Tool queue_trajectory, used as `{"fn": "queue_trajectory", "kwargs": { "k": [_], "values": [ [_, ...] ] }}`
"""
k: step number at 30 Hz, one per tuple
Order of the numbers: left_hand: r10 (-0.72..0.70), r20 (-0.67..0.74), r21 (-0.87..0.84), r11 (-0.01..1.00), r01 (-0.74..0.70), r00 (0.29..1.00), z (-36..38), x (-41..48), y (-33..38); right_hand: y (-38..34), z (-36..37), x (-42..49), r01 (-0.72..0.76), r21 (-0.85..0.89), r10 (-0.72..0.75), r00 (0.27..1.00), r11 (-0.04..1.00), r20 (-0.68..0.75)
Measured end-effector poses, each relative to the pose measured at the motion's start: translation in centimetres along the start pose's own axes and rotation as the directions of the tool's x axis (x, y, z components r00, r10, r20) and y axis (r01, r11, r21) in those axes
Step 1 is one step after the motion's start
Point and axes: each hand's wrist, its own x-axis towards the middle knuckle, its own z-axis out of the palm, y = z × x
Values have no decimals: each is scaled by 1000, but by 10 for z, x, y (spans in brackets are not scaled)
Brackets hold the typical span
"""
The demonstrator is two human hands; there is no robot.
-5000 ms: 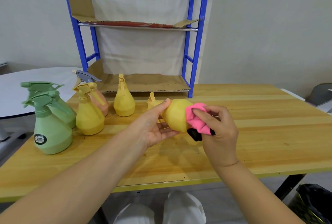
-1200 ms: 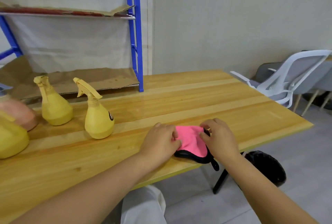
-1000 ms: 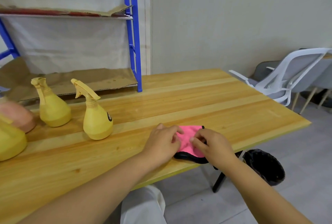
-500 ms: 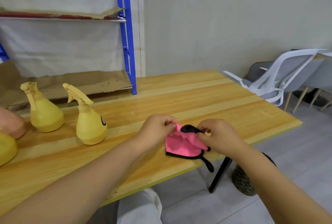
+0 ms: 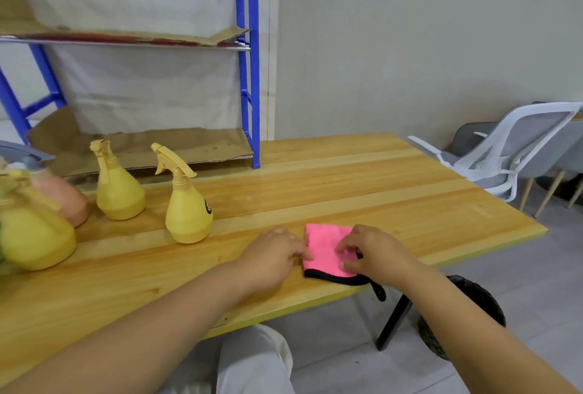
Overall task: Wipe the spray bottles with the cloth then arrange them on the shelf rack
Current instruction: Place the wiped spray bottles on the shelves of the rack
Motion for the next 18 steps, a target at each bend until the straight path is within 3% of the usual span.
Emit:
{"fn": "queue_trajectory", "kwargs": {
  "k": [5, 9, 12, 18],
  "values": [
    [-14, -6, -12, 1000, 14, 1000, -8, -18, -3, -12, -12, 12, -24, -42, 28, 996, 999, 81],
    [-142, -191, -104, 987, 124, 971, -35, -46, -13, -50, -19, 36, 54, 28, -52, 995, 998, -80],
    [-285, -355, -195, 954, 228, 890, -63, -72, -28, -94, -17, 61, 166, 172, -131, 972, 971, -196],
    [-506, -596, -389, 861, 326, 623, -108, -111, -74, -179, -16, 107, 294, 438, -159, 934, 850, -319]
  ]
}}
